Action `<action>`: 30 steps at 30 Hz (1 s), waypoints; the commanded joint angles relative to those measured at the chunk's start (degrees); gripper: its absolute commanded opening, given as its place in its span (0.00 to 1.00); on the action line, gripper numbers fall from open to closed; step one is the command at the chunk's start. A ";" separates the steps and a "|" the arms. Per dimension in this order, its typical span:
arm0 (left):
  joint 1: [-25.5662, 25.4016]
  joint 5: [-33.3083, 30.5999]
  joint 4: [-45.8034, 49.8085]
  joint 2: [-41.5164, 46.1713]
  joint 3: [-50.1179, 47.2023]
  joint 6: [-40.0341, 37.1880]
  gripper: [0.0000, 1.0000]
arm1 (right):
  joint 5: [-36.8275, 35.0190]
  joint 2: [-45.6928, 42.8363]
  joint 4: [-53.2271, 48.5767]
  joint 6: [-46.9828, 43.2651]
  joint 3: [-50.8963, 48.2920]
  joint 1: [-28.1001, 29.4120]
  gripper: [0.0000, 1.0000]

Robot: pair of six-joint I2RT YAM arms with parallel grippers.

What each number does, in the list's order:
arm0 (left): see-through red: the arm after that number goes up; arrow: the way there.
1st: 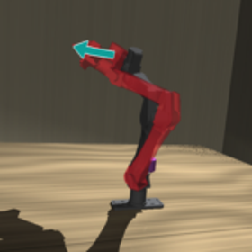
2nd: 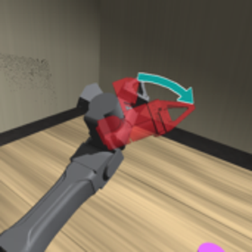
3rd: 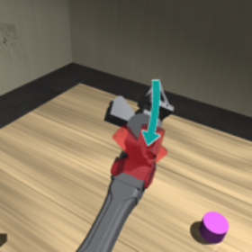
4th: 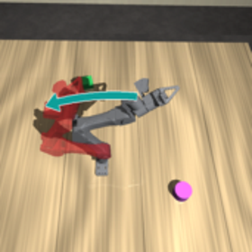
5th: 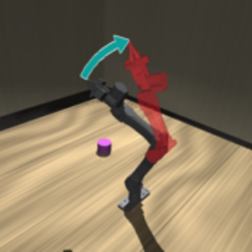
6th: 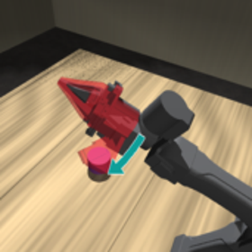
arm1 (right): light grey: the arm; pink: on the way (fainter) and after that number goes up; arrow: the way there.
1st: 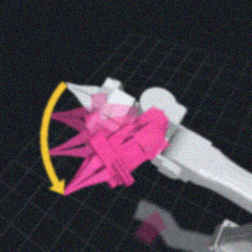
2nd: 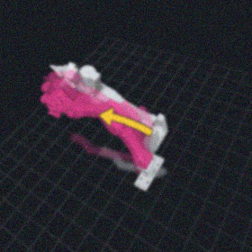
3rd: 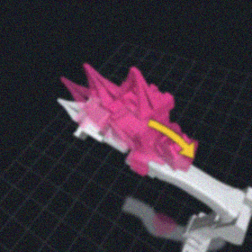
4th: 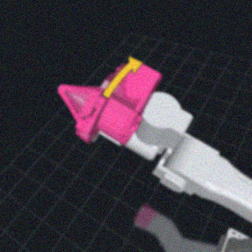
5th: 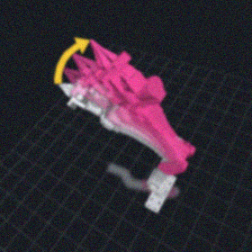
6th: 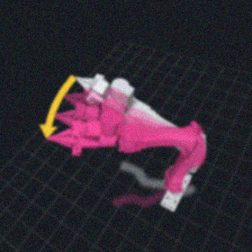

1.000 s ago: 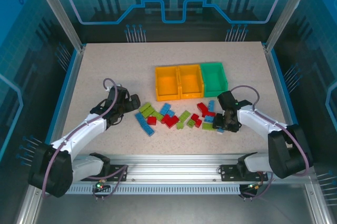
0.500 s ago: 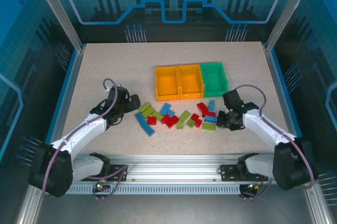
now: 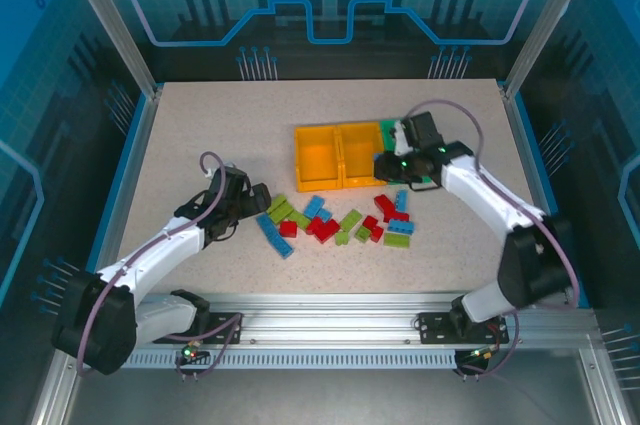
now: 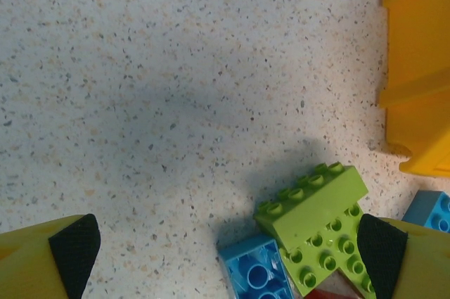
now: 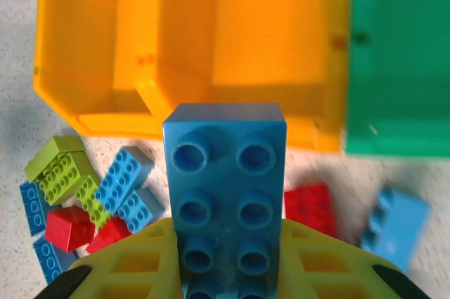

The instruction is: Sort the legos into containers by color

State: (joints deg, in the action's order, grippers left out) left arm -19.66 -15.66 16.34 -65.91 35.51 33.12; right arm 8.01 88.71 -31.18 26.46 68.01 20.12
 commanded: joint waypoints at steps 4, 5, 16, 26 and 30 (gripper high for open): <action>-1.24 0.71 3.26 -0.89 -0.18 2.94 0.99 | -2.29 14.82 -2.72 -3.08 13.20 1.15 0.23; -1.33 0.98 3.22 -1.46 -0.02 3.22 0.99 | -2.74 16.64 -3.06 -2.95 14.81 0.98 0.23; -2.30 4.42 2.36 -10.63 5.34 4.44 0.99 | -6.77 27.92 -6.85 -3.07 25.26 1.91 0.32; -2.84 4.54 2.51 -15.12 9.71 4.29 0.99 | -8.36 28.91 -6.54 -3.21 25.33 2.81 0.35; -3.29 4.37 2.69 -16.32 10.52 4.63 0.99 | -8.69 29.14 -6.71 -3.61 25.23 2.97 0.35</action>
State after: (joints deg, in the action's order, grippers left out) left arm -22.26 -12.14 17.74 -81.17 44.38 36.64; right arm 0.16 117.25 -36.60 23.86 92.38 22.22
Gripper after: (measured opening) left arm 0.988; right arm 0.349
